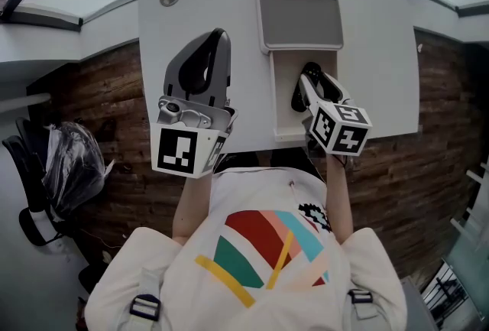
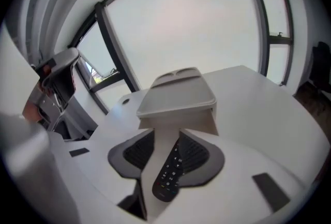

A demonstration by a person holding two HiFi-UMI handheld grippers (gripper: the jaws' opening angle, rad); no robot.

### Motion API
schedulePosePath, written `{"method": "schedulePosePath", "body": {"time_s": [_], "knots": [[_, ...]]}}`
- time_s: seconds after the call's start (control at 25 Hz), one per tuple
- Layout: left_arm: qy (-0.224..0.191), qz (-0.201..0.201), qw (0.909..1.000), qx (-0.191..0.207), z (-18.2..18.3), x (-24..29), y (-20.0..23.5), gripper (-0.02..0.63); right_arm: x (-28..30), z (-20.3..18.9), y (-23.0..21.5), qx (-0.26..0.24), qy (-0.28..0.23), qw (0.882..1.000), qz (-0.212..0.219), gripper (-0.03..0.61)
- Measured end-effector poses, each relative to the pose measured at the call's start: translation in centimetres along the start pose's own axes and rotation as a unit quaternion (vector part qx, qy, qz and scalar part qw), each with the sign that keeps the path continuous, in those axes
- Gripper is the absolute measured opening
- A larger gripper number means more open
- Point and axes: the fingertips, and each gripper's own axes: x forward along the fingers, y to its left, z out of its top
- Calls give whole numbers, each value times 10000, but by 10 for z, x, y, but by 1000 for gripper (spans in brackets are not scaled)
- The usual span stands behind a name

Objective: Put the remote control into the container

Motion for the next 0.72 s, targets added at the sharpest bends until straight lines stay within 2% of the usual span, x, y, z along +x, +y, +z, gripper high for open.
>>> {"method": "schedulePosePath", "body": {"time_s": [0.08,0.16,0.32,0.56,0.72], "knots": [[-16,-22,10000,35,4,0,-3,8,-17,22,-7,-39,-407,9989,-231,6],[-55,-27,10000,70,8,-1,-5,8,-35,50,-8,-274,-854,9952,-392,0],[-179,31,9998,88,17,-4,-4,8,-77,106,7,-422,-1817,9820,-280,0],[-388,117,9992,57,31,-4,-8,8,-154,173,51,-1164,-3086,9438,209,0],[-490,148,9985,169,42,-5,-12,8,-185,190,63,-1084,-3689,9227,268,0]]}}
